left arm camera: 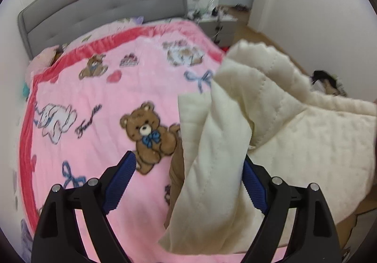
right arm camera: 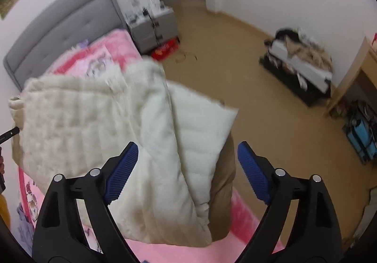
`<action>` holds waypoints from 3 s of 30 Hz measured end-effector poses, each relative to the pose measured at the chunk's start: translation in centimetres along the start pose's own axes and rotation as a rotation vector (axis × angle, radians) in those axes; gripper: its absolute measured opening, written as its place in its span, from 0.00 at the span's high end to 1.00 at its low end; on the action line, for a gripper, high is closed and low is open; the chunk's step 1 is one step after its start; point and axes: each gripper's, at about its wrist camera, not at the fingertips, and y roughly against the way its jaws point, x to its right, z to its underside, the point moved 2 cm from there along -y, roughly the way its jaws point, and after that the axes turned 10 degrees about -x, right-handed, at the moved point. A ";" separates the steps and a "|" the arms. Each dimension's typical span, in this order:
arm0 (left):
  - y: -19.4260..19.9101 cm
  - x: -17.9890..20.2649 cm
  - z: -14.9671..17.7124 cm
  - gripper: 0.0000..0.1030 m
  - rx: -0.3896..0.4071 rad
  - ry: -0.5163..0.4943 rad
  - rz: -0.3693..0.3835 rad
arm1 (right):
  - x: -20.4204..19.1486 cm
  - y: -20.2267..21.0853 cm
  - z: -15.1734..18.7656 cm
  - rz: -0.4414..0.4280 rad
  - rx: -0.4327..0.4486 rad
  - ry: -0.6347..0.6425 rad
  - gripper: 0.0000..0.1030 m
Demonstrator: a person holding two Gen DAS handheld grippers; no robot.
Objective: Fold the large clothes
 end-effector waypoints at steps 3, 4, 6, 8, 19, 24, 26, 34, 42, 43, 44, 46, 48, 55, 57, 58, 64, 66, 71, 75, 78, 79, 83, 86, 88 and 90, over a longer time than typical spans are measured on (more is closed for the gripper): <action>1.5 0.6 0.2 0.18 0.061 -0.027 0.025 | -1.0 1.7 -1.3 -0.078 0.064 0.068 0.13; 1.9 0.9 0.2 0.18 0.081 -0.034 0.013 | -1.8 1.2 -2.4 -0.094 0.057 0.105 0.13; 3.1 1.4 0.5 0.18 0.140 -0.026 0.004 | -3.2 0.5 -3.7 -0.055 0.039 0.152 0.15; 4.1 1.4 0.8 0.17 0.183 0.007 0.043 | -4.3 -1.1 -4.8 -0.032 -0.005 0.182 0.18; -0.7 7.4 -1.8 0.17 0.063 -0.086 0.106 | -3.0 -0.8 -3.6 -0.206 0.013 0.086 0.92; -5.2 5.8 -3.8 0.17 -0.070 0.043 0.104 | 2.5 -3.4 -3.1 -0.300 -0.137 -0.187 0.93; -6.1 5.7 -3.7 0.17 -0.083 0.031 0.088 | 3.0 -5.8 -2.3 -0.267 -0.179 -0.189 0.92; -3.0 6.5 -1.8 0.17 0.042 -0.109 0.104 | 0.5 -6.2 -1.5 -0.043 -0.151 -0.085 0.65; -0.9 7.0 5.2 0.14 0.115 -0.097 0.210 | -9.6 0.7 -2.6 0.263 0.195 0.204 0.58; -1.4 7.3 5.8 0.14 0.106 -0.106 0.205 | -11.3 0.9 -2.7 0.233 0.212 0.248 0.58; -1.8 7.7 6.5 0.14 0.101 -0.111 0.199 | -14.1 1.1 -2.9 0.165 0.222 0.318 0.58; -2.5 8.4 8.2 0.14 0.094 -0.094 0.214 | -19.1 0.7 -3.4 0.018 0.195 0.431 0.63; -3.1 8.9 9.4 0.14 0.093 -0.081 0.224 | -23.7 -0.3 -3.9 -0.085 0.115 0.517 0.78; -3.9 9.1 11.6 0.14 0.150 -0.023 0.193 | -38.1 -8.5 -6.3 -0.282 -0.224 0.708 0.82; -4.3 8.9 11.9 0.14 0.141 -0.026 0.185 | -39.8 -9.9 -6.9 -0.268 -0.231 0.687 0.82; -4.3 8.9 12.0 0.14 0.138 -0.027 0.186 | -40.7 -10.6 -7.3 -0.292 -0.246 0.662 0.82; -4.6 8.9 12.7 0.14 0.123 -0.027 0.176 | -44.5 -14.0 -6.7 -0.201 -0.261 0.679 0.81; -4.8 8.8 12.6 0.14 0.112 -0.020 0.179 | -45.3 -15.2 -6.0 -0.135 -0.260 0.694 0.82; -3.0 8.3 11.1 0.14 0.144 -0.006 0.163 | -43.5 -13.2 -4.8 -0.153 -0.156 0.706 0.80; 0.9 7.5 8.0 0.14 0.260 -0.046 0.224 | -36.0 -4.3 -5.0 -0.376 0.081 0.440 0.59; 1.6 7.3 3.6 0.14 0.259 -0.094 0.229 | -30.0 -1.0 -4.4 -0.293 0.178 0.401 0.58; 1.5 7.6 2.1 0.14 0.247 -0.112 0.226 | -28.4 -0.6 -4.2 -0.243 0.198 0.403 0.58; -1.1 8.9 -2.3 0.13 0.127 -0.147 0.224 | -24.1 -2.1 -4.6 -0.202 0.113 0.392 0.72; -3.9 8.5 -4.0 0.13 0.033 -0.110 0.179 | -22.7 -4.3 -5.1 -0.152 0.047 0.372 0.72; -5.6 8.0 -4.2 0.13 -0.029 -0.104 0.146 | -22.3 -5.7 -5.1 -0.139 0.004 0.371 0.72; -7.5 7.4 -4.5 0.13 -0.065 -0.124 0.089 | -21.7 -6.7 -4.9 -0.112 -0.029 0.377 0.72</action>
